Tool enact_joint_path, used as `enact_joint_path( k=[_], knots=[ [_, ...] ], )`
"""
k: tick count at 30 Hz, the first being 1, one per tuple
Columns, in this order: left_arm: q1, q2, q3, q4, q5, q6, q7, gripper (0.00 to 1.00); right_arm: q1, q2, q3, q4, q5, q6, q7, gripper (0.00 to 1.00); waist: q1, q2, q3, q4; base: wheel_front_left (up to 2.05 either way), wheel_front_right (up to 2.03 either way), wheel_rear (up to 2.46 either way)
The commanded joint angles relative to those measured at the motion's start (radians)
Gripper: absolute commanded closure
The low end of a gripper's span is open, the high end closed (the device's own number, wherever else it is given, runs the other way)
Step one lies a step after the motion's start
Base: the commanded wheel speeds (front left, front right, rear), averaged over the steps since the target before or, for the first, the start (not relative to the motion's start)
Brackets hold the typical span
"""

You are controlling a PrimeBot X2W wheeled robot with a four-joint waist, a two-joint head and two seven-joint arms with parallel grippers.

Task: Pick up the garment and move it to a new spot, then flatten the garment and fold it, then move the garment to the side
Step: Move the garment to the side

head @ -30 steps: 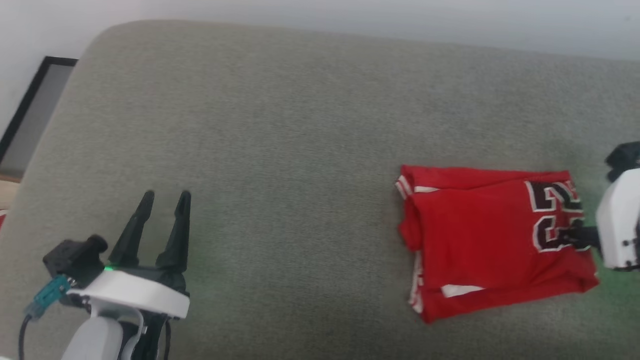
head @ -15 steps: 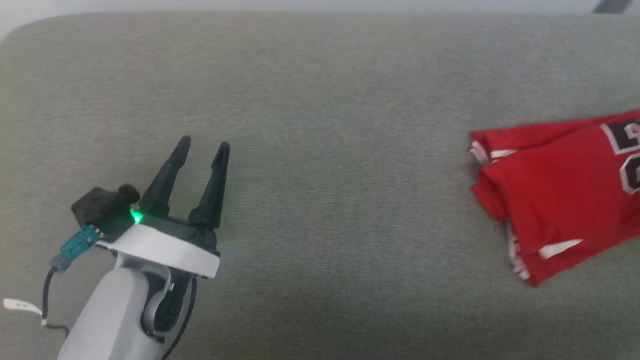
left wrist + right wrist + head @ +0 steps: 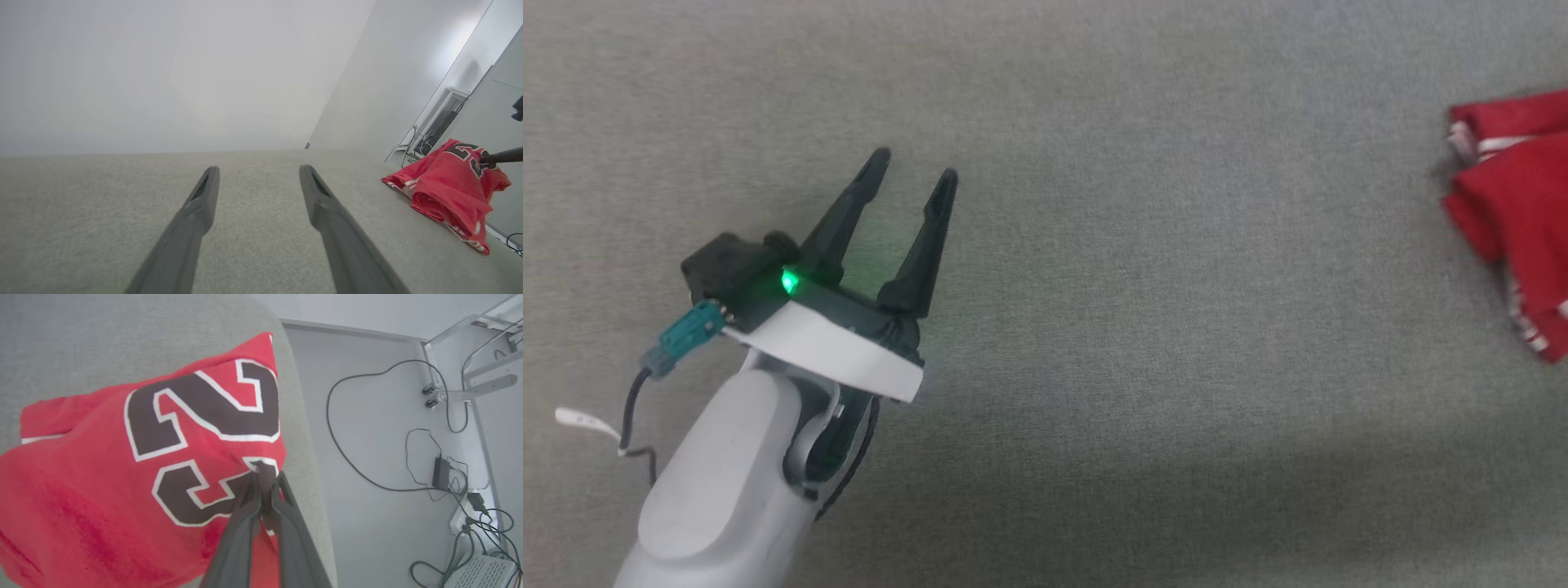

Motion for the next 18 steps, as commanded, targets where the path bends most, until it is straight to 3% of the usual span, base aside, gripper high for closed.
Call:
enact_joint_path(
  k=[1, 10, 18],
  knots=[
    [-0.026, 0.004, -0.009, -0.001, -0.001, -0.002, -0.004, 0.0, -0.023, -0.004, -0.011, 0.023, -0.02, -0.002, -0.025, 1.0, 0.0, 0.0, 0.027, -0.016, 0.0, 0.0, 0.0],
    [-0.11, 0.003, -0.082, 0.011, 0.0, -0.002, -0.004, 0.0, -0.083, 0.023, -0.053, 0.168, -0.137, -0.002, -0.15, 1.0, 0.0, 0.0, 0.092, -0.011, 0.0, 0.0, 0.0],
    [-0.146, 0.006, -0.106, 0.016, -0.027, -0.002, -0.004, 0.0, -0.124, 0.091, -0.068, 0.304, -0.208, -0.002, -0.224, 1.0, 0.0, 0.0, 0.119, 0.011, 0.0, 0.0, 0.0]
  ],
)
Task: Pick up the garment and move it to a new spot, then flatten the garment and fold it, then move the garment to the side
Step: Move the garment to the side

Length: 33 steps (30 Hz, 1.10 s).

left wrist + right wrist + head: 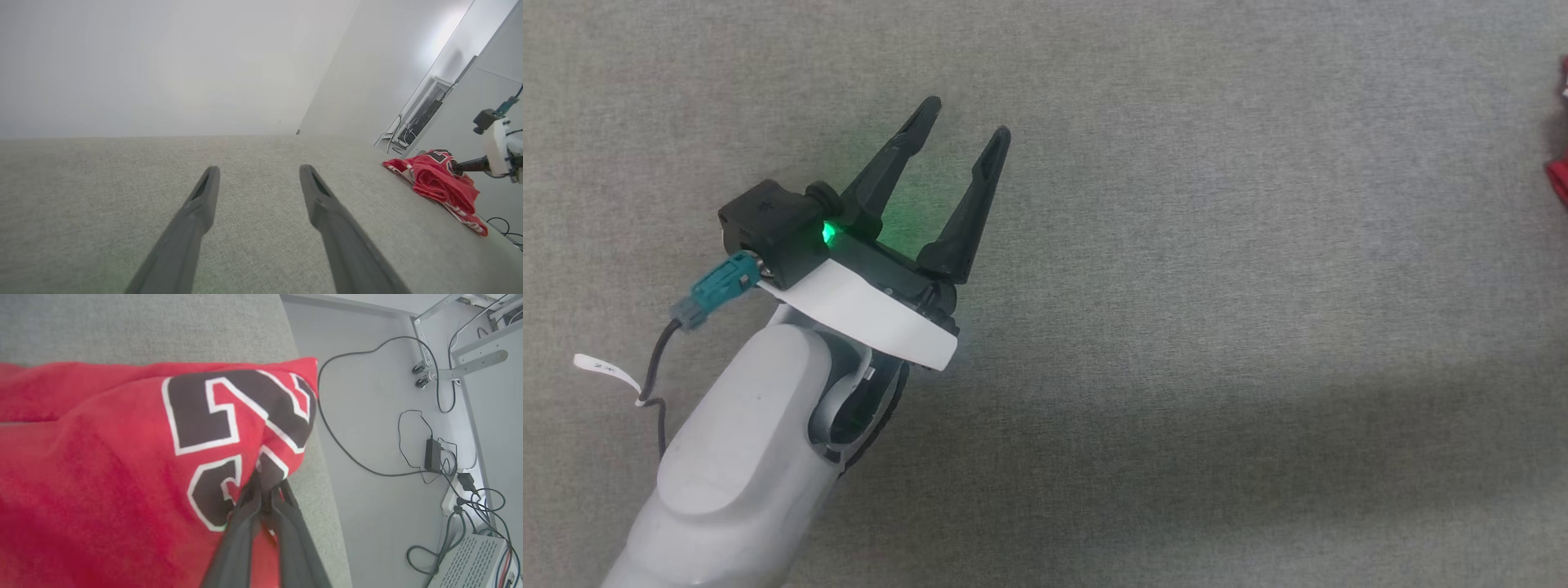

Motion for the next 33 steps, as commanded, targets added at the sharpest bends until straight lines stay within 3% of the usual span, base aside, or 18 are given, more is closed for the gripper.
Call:
enact_joint_path(
  k=[1, 3, 5, 6, 7, 8, 20, 33],
  knots=[
    [-0.014, 0.006, -0.003, -0.001, -0.009, -0.002, -0.004, 0.0, -0.017, 0.01, -0.003, 0.021, -0.012, -0.002, -0.019, 1.0, 0.0, 0.0, 0.002, 0.005, 0.0, 0.0, 0.0],
    [-0.014, 0.011, 0.0, -0.001, -0.018, -0.002, -0.004, 0.0, -0.031, 0.017, -0.015, 0.056, -0.027, -0.002, -0.037, 1.0, 0.0, 0.0, 0.002, 0.009, 0.0, 0.0, 0.0],
    [-0.008, 0.011, 0.007, -0.005, -0.033, -0.002, -0.004, 0.0, -0.044, 0.026, -0.014, 0.081, -0.047, -0.002, -0.051, 0.66, 0.0, 0.0, 0.0, 0.01, 0.0, 0.0, 0.0],
    [-0.004, 0.014, 0.011, -0.007, -0.038, -0.002, -0.004, 0.0, -0.053, 0.029, -0.016, 0.093, -0.054, -0.002, -0.059, 0.53, 0.0, 0.0, -0.002, 0.009, 0.0, 0.0, 0.0],
    [0.001, 0.017, 0.02, -0.008, -0.04, -0.002, -0.004, 0.0, -0.059, 0.029, -0.019, 0.105, -0.062, -0.002, -0.062, 0.24, 0.0, 0.0, -0.004, 0.008, 0.0, 0.0, 0.0],
    [0.007, 0.019, 0.023, -0.009, -0.042, -0.002, -0.004, 0.0, -0.065, 0.032, -0.019, 0.118, -0.069, -0.002, -0.066, 0.0, 0.0, 0.0, -0.008, 0.007, 0.0, 0.0, 0.0],
    [0.078, 0.06, 0.063, -0.034, -0.069, -0.002, -0.004, 0.0, -0.097, 0.08, -0.014, 0.168, -0.075, -0.002, -0.131, 0.0, 0.0, 0.0, -0.076, -0.005, 0.0, 0.0, 0.0],
    [0.239, 0.075, 0.178, -0.075, -0.049, -0.002, -0.004, 0.0, -0.01, 0.213, 0.083, 0.05, 0.003, -0.002, -0.321, 0.0, 0.0, 0.0, -0.222, 0.02, 0.0, 0.0, 0.0]
  ],
)
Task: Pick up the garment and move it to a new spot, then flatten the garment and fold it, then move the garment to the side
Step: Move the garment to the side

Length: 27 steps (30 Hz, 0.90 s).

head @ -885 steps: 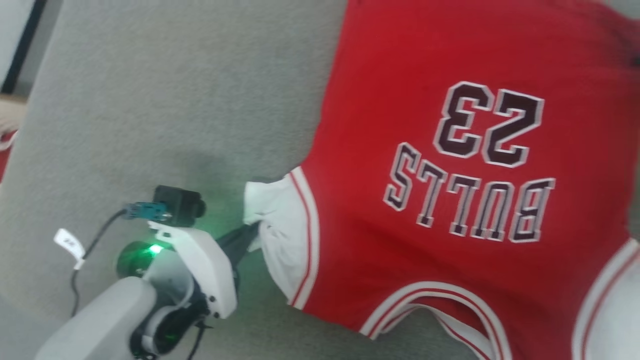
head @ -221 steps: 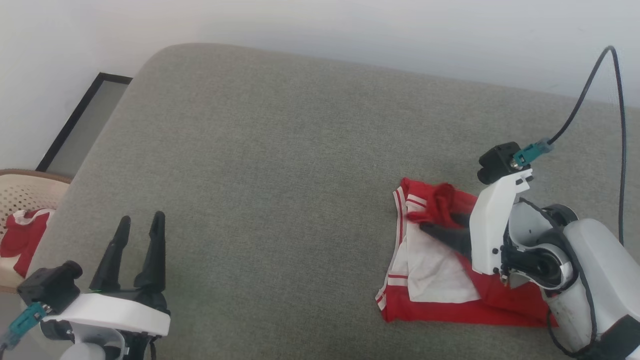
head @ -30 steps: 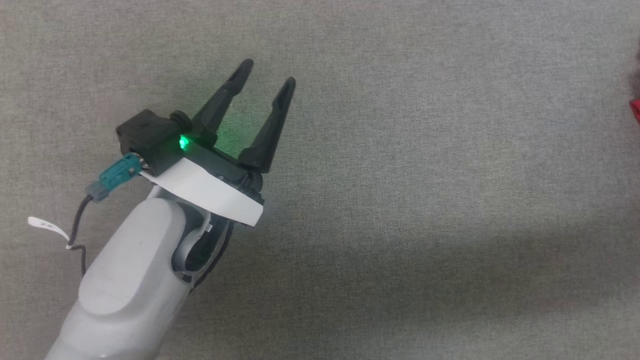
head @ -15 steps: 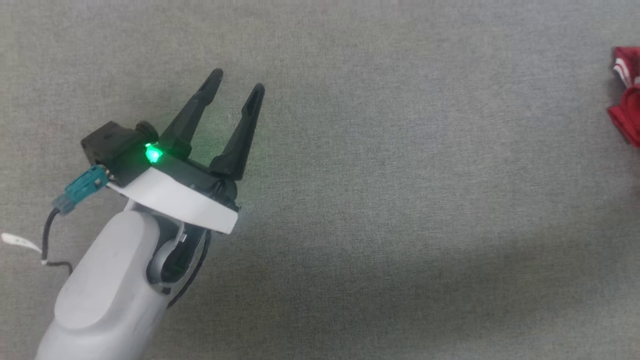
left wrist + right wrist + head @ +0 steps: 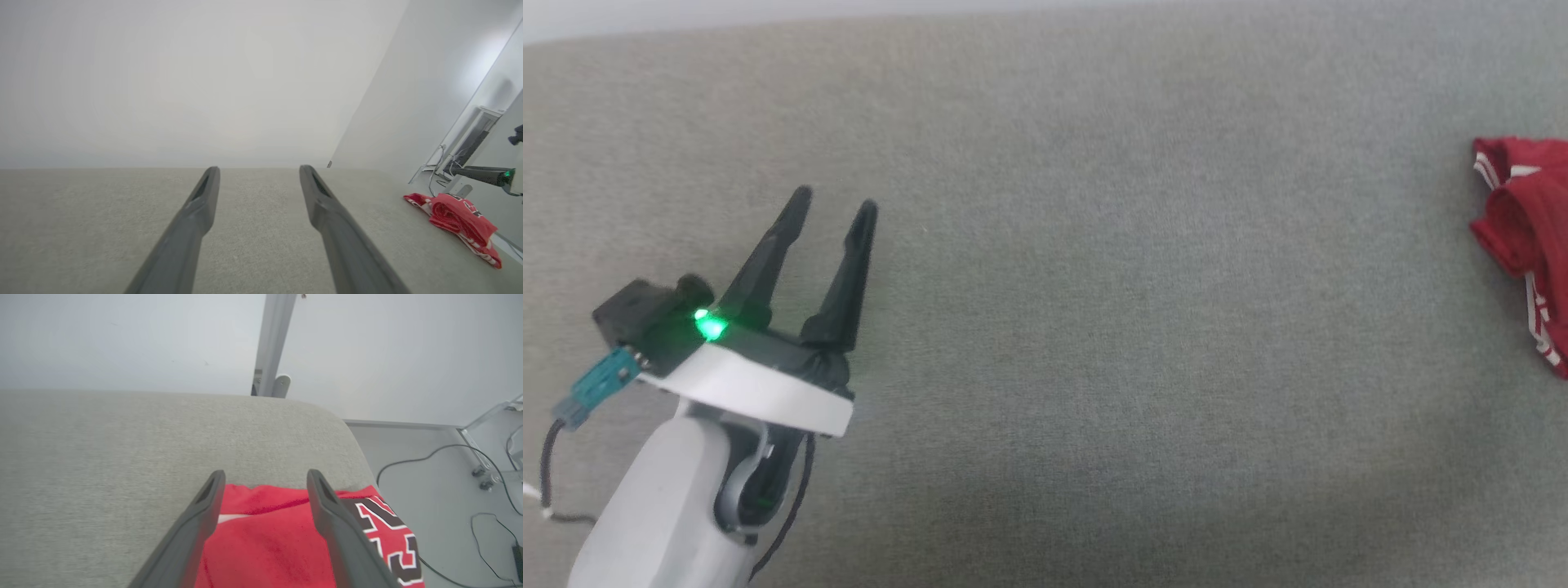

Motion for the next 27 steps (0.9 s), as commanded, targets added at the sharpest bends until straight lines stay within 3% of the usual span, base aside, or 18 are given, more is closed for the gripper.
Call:
enact_joint_path(
  k=[1, 14, 27],
  knots=[
    [0.02, -0.001, 0.014, 0.0, 0.008, -0.002, -0.004, 0.0, 0.019, 0.007, 0.007, -0.012, 0.012, -0.002, -0.015, 0.0, 0.0, -0.0001, -0.032, 0.016, 0.0, 0.0, 0.0],
    [0.256, -0.009, 0.198, -0.014, 0.044, -0.002, -0.004, 0.0, 0.224, 0.076, 0.09, -0.177, 0.099, -0.002, -0.237, 0.0, 0.0, -0.0001, -0.185, 0.075, 0.0, 0.0, 0.0],
    [0.44, -0.021, 0.333, -0.034, 0.075, -0.002, -0.004, 0.0, 0.395, 0.157, 0.051, -0.256, 0.017, -0.002, -0.345, 0.0, 0.0, -0.0001, -0.282, 0.083, 0.0, 0.0, 0.0]
  ],
)
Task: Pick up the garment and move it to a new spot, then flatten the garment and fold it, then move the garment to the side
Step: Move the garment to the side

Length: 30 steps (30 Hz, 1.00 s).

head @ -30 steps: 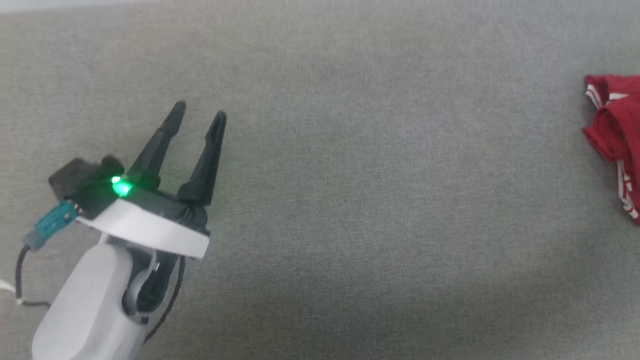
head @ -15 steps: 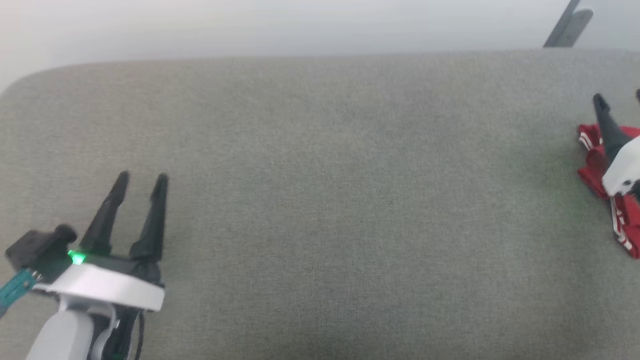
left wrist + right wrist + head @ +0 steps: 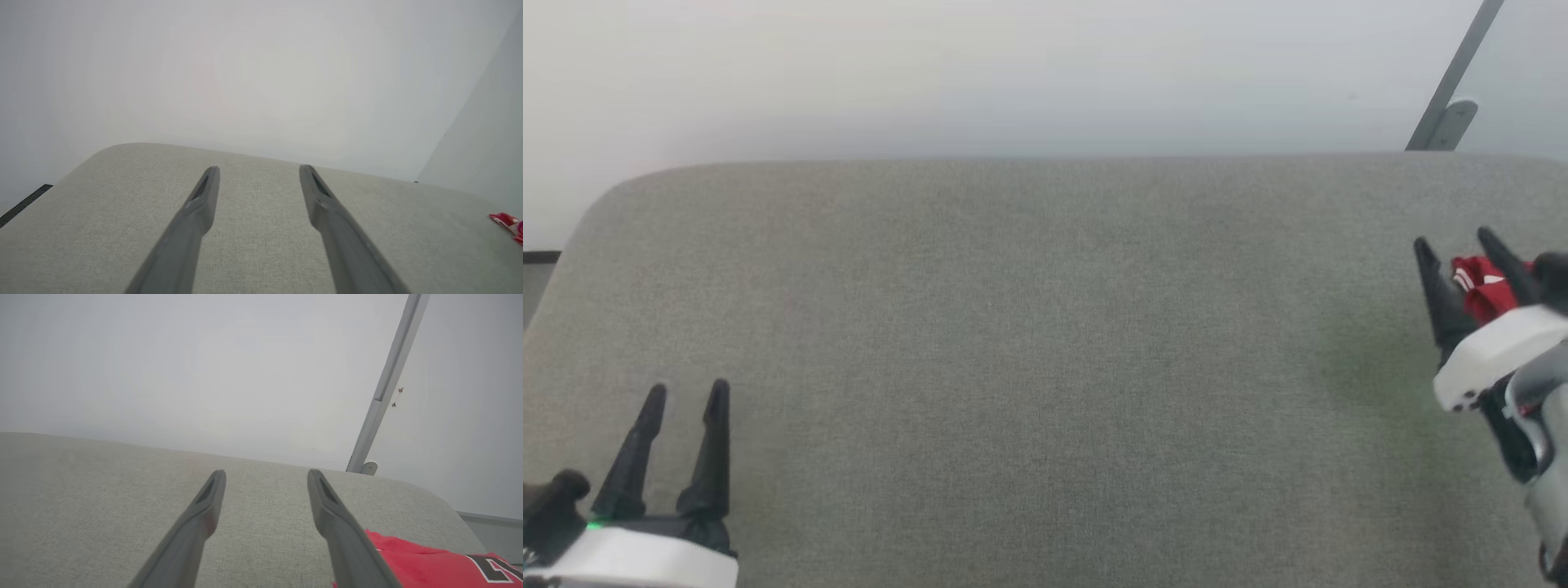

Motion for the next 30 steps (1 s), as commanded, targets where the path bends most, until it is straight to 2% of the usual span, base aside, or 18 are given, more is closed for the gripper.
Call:
enact_joint_path(
  k=[1, 6, 19, 30],
  knots=[
    [0.03, -0.003, 0.021, -0.004, 0.009, -0.002, -0.004, 0.0, 0.039, 0.015, -0.019, -0.022, -0.022, -0.002, -0.012, 0.0, 0.0, 0.0, -0.018, 0.0, 0.0, 0.0, 0.0],
    [0.068, -0.006, 0.043, -0.007, 0.007, -0.002, -0.004, 0.0, 0.098, 0.047, -0.055, -0.067, -0.058, -0.002, -0.017, 0.0, 0.0, 0.0, -0.037, 0.001, 0.0, 0.0, 0.0],
    [0.129, -0.01, 0.074, -0.01, 0.004, -0.002, -0.004, 0.0, 0.304, 0.155, -0.222, -0.243, -0.163, -0.002, -0.017, 0.0, 0.0, 0.0, -0.077, 0.006, 0.0, 0.0, 0.0],
    [0.145, -0.012, 0.077, -0.011, 0.012, -0.002, -0.004, 0.0, 0.399, 0.218, -0.25, -0.321, -0.209, -0.002, -0.017, 0.0, 0.0, 0.0, -0.087, -0.007, 0.0, 0.0, 0.0]
  ],
)
